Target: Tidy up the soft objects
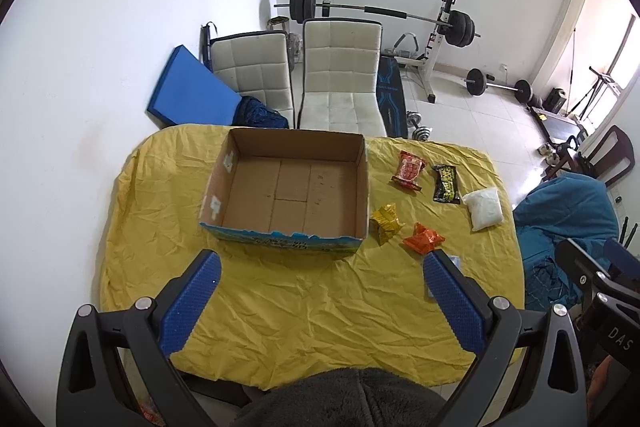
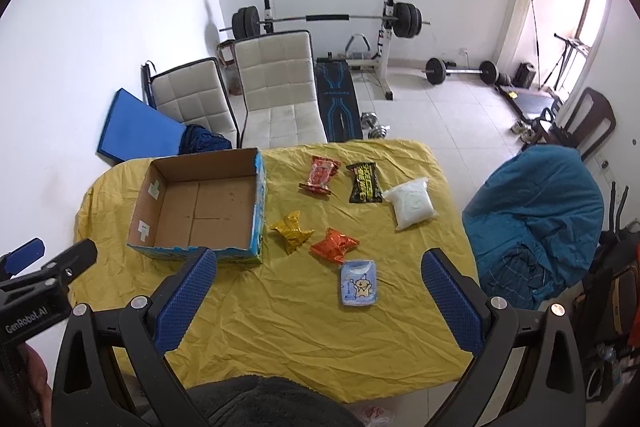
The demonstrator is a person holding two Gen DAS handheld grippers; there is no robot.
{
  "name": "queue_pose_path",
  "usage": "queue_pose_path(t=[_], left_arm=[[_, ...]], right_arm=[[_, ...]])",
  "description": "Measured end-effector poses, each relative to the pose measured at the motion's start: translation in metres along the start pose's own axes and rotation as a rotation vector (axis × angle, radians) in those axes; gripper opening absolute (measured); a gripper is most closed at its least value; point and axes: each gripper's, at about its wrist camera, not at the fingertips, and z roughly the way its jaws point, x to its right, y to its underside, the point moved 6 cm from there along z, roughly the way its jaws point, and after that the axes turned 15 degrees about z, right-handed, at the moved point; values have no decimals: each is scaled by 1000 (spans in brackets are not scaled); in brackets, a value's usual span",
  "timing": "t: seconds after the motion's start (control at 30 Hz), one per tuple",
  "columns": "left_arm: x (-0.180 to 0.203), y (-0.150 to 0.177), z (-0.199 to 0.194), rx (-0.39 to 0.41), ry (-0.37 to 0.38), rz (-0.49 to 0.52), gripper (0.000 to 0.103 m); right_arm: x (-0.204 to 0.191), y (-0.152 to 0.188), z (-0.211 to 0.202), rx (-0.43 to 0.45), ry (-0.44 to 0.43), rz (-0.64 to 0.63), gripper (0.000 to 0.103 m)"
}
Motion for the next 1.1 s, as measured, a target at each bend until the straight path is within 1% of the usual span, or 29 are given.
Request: queue_pose_path(t=[0.07,0.1,0.17,0.27,0.3,0.37,0.43,0.47,0.5,0.53,0.6,0.67,0.73,0.8,0.87,0.93,1.0,1.03,1.1], left_arm=[[6,-8,11,3,25,8,103],[12,-11,20,5,34,21,103],[23,-17,38,-18,38,52,103],[44,-24,74,-65,61,104,103],[50,-25,88,-80,70,118,103],[65,-26,119,-119,75,145,103],[80,-24,155,-181,72,177,103],[88,-22,175,-210,77,190,103],[93,-20,190,-233,71,202,103],[101,-17,212,-274,60,220,103],[111,-14,243,-314,45,246,103],[115,-9,264,-356,34,265,103],[123,-6,291,-395,27,279,103],[128,-3,305,-416,26,288,103],[135,-3,319,-428,20,301,103],[141,-3,327,-435,37,308,103],[146,-3,333,-447,60,307,103],[151,-2,335,-452,79,312,103],[161,-3,339,-444,114,328,103]], right_arm=[[13,-4,14,-17,21,24,103],[23,-7,24,-30,49,37,103],[42,-10,45,-49,85,53,103],[74,-6,95,-121,140,88,103],[87,-1,120,-164,162,105,103],[108,13,173,-252,181,127,103],[124,29,217,-313,196,137,103],[130,39,243,-349,214,133,103],[136,51,272,-392,256,125,103],[140,63,299,-439,276,124,103],[141,83,337,-503,270,126,103],[140,101,373,-558,278,118,103],[138,114,397,-596,290,102,103],[140,130,424,-647,303,89,103],[142,138,437,-679,283,101,97],[147,142,443,-688,289,89,68],[155,142,444,-690,292,89,66],[160,140,443,-694,283,105,62],[177,134,434,-699,272,144,62]])
